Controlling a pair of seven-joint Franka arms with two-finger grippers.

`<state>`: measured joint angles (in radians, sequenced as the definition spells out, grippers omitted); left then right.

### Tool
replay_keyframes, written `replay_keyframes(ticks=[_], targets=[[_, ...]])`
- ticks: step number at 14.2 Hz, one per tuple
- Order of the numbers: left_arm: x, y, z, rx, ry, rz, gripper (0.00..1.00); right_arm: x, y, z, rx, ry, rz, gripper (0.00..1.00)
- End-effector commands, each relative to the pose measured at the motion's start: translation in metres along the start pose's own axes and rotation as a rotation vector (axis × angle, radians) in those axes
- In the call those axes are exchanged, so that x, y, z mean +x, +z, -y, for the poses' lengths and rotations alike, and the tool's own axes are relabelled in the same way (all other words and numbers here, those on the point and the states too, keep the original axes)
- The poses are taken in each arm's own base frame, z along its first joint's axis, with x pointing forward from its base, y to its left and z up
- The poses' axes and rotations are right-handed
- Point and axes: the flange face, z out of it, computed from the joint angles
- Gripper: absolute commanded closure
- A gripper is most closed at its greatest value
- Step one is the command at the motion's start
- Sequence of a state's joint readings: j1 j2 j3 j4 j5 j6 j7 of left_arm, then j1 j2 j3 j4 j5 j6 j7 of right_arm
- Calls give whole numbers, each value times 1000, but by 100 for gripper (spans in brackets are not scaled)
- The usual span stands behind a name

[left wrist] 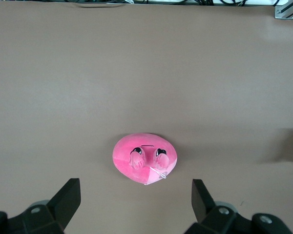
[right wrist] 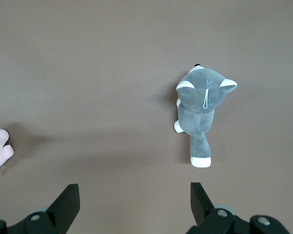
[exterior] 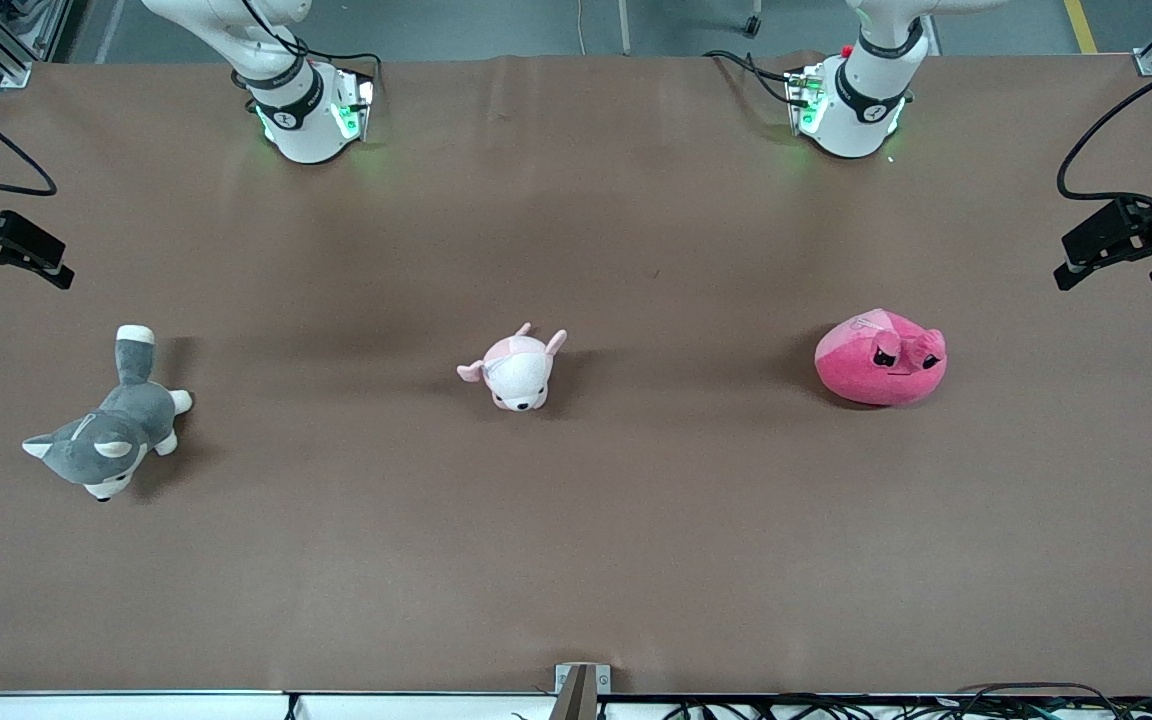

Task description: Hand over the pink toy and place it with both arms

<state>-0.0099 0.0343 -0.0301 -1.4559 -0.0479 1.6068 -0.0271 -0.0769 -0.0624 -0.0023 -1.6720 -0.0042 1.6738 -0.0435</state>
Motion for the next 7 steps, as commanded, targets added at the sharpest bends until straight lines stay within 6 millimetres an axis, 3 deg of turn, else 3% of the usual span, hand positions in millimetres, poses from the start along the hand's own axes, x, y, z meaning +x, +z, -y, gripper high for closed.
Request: replay_keyframes(ticks=[1,7], targets=[[-1,1,0,20,18,6,0,-9,-5,-1,-15,3,-3,0],[-1,1,3,13,-11,12,0,-9,-4,-1,-15,1,-1,0]])
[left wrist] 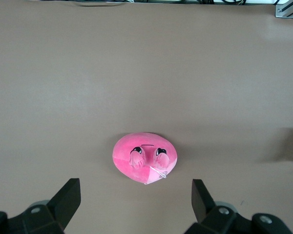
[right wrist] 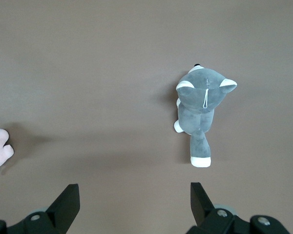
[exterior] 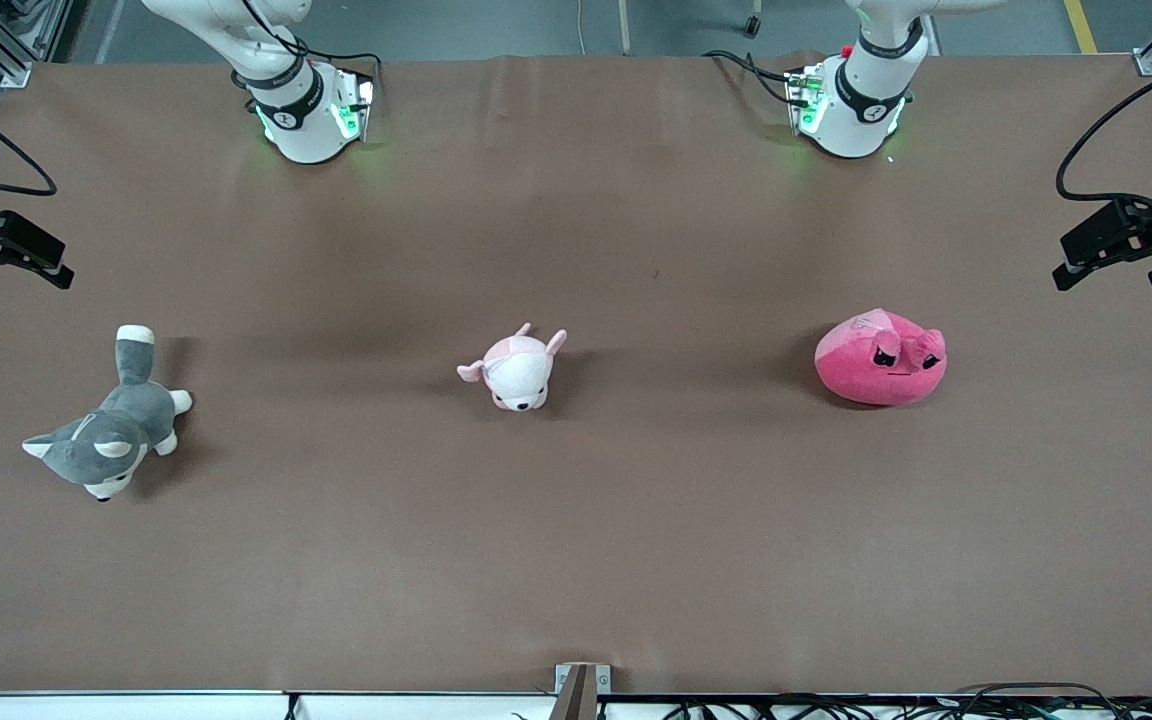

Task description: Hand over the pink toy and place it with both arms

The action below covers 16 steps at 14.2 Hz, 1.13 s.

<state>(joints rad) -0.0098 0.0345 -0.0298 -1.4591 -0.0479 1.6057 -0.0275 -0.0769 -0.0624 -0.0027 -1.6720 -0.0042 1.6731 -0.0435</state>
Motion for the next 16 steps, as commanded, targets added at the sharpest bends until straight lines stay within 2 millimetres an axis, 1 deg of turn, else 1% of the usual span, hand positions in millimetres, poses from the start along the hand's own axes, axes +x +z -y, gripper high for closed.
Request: replay_keyframes(ticks=[1,2,3,4,6,7,8,10,11,14,15,16], targets=[[2,8,3,15,-12,23,0,-9,-4,-1,-15,2,0,0],[6,26,5,16,-20,65,0,-9,-4,-1,-15,1,0,0],[7,50,9,18,-31,138,0,-9,-4,-1,-15,1,0,0],[9,65,16,19,-44,173,0,-9,-5,-1,-15,1,-3,0],[17,109,23,20,-57,249,0,-8,-9,-1,-16,1,-13,0],[16,130,24,21,-60,286,0,-8,-9,-1,-16,1,-13,0],[15,157,27,22,-63,317,0,-8,-9,0,-16,-1,-13,0],[9,202,29,24,-67,308,0,-7,-12,-1,-24,-1,-20,0],[5,219,29,25,-68,300,0,-6,-15,0,-22,-3,-26,0],[-1,260,31,26,-76,302,0,-4,-16,0,-23,-1,-32,0],[-3,272,30,30,-96,311,0,-4,-19,2,-21,-2,-37,0],[-5,280,28,36,-117,323,0,-2,-17,4,-9,-1,-37,0]])
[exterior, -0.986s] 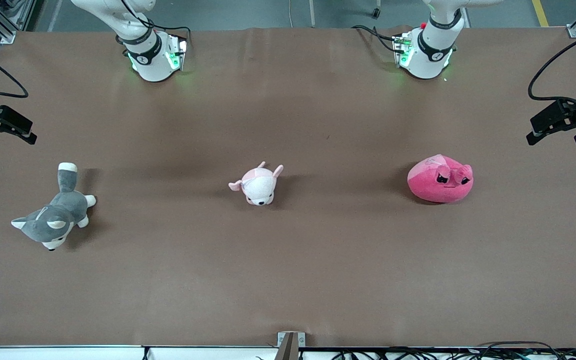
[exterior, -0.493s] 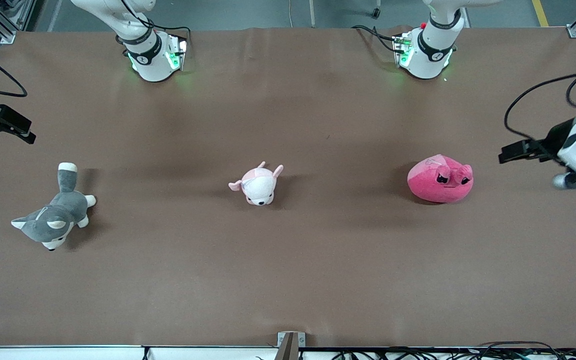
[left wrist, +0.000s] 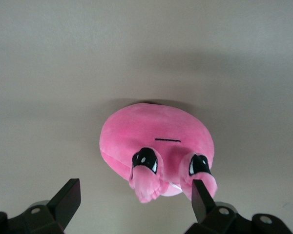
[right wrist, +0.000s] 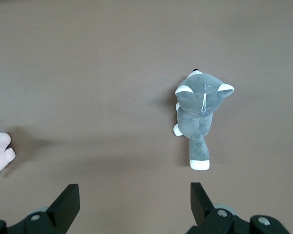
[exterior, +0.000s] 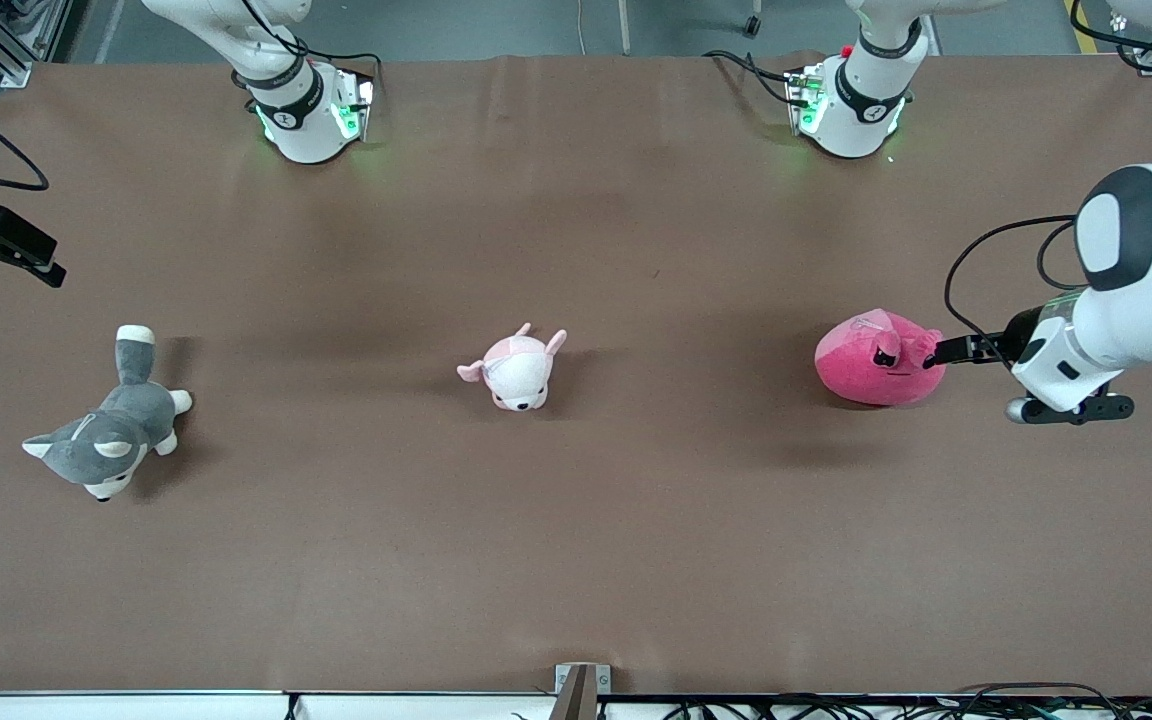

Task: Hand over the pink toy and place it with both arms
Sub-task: 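Reach the left gripper to the pink plush and grasp it, then carry the pink plush toward the middle while the right gripper approaches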

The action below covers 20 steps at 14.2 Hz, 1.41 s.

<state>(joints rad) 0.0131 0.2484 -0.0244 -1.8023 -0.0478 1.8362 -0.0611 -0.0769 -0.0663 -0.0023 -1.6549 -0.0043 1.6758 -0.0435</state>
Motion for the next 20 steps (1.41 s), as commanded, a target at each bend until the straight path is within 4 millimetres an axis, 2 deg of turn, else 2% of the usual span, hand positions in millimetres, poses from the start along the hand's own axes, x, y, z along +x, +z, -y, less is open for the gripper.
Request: replay_keyframes(ticks=[1,2,4,8,10,15,18,20], targets=[[-3,17,-4,19,-39,7,0,0,-4,7,-5,-7,-6,0],[-5,24,-6,21,-38,20,0,0,-2,10,-6,-12,-2,0],[-7,32,-3,22,-42,31,10,1,-2,24,-3,-38,-2,0],[-9,41,-2,20,-47,42,39,-2,-1,72,6,-118,5,0],[-10,45,-3,21,-59,50,58,-4,1,92,9,-158,9,0],[-10,44,-6,17,-92,48,100,-8,18,102,60,-161,101,0],[-13,31,-20,16,-135,36,100,0,34,101,61,-163,130,0],[-20,3,-36,9,-139,22,100,2,40,101,60,-163,140,0]])
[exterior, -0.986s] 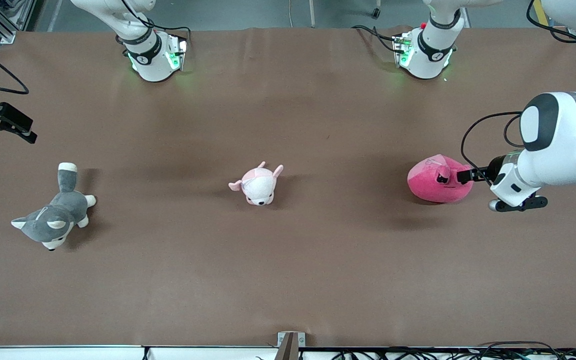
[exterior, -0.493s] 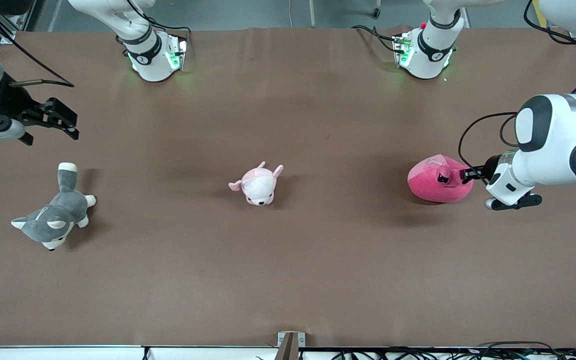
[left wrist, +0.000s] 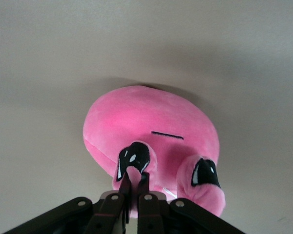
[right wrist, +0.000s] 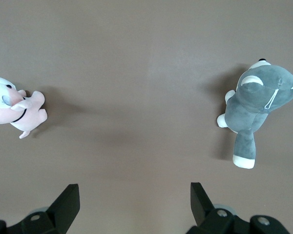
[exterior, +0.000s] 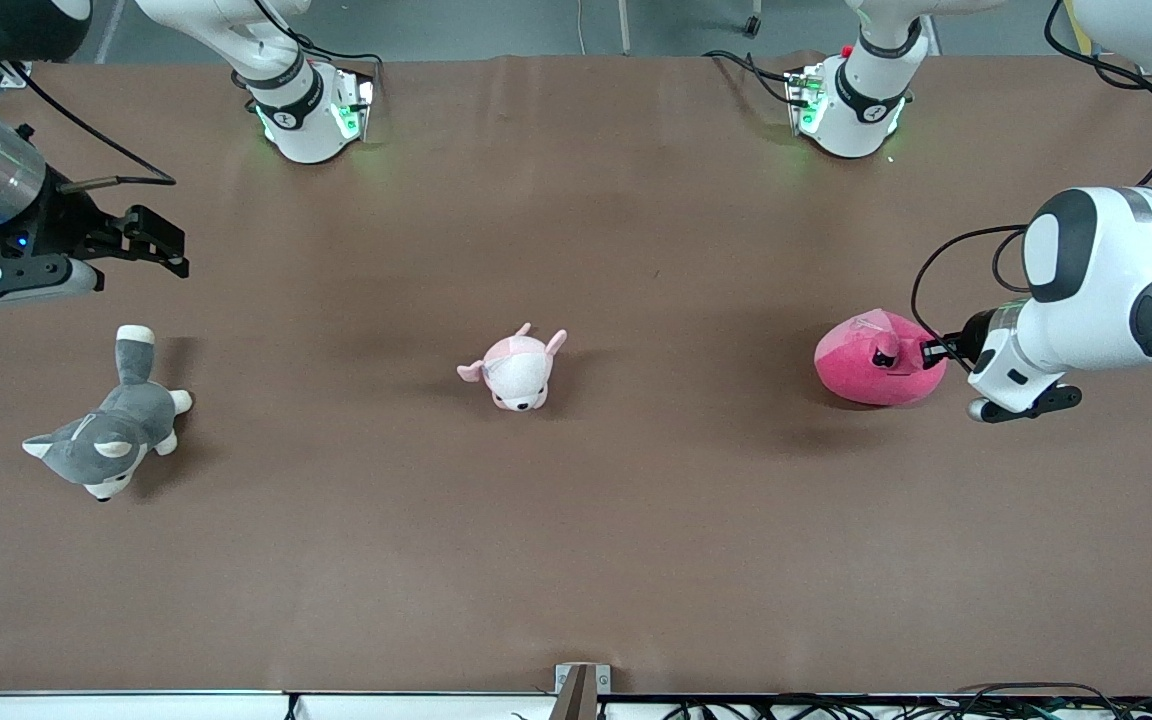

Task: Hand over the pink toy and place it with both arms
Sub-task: 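Carry the pink plush toward the middle while the right gripper approaches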

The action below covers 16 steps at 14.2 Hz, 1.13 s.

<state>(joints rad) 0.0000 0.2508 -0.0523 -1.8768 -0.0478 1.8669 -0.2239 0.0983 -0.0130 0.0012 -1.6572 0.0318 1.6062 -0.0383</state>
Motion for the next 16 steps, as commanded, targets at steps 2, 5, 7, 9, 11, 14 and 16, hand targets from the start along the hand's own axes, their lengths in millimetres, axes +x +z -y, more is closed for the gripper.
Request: replay_keyframes(ticks=[2,5,7,9,11,14,16], targets=[[-29,-81,-34,-51,-33,-32,100,2,4,0,18,4,13,0],[-60,-150,-87,-137,-59,-12,100,4,5,13,135,8,12,0],[-86,-183,-131,-193,-75,-24,100,8,7,24,278,36,16,1],[-115,-204,-177,-255,-106,-15,100,15,10,33,371,86,29,13],[-149,-220,-226,-297,-133,-7,100,22,10,42,444,129,39,29],[-195,-223,-308,-395,-166,-35,100,27,9,45,463,140,38,37],[-222,-219,-350,-461,-184,-52,100,29,12,48,516,164,53,37]])
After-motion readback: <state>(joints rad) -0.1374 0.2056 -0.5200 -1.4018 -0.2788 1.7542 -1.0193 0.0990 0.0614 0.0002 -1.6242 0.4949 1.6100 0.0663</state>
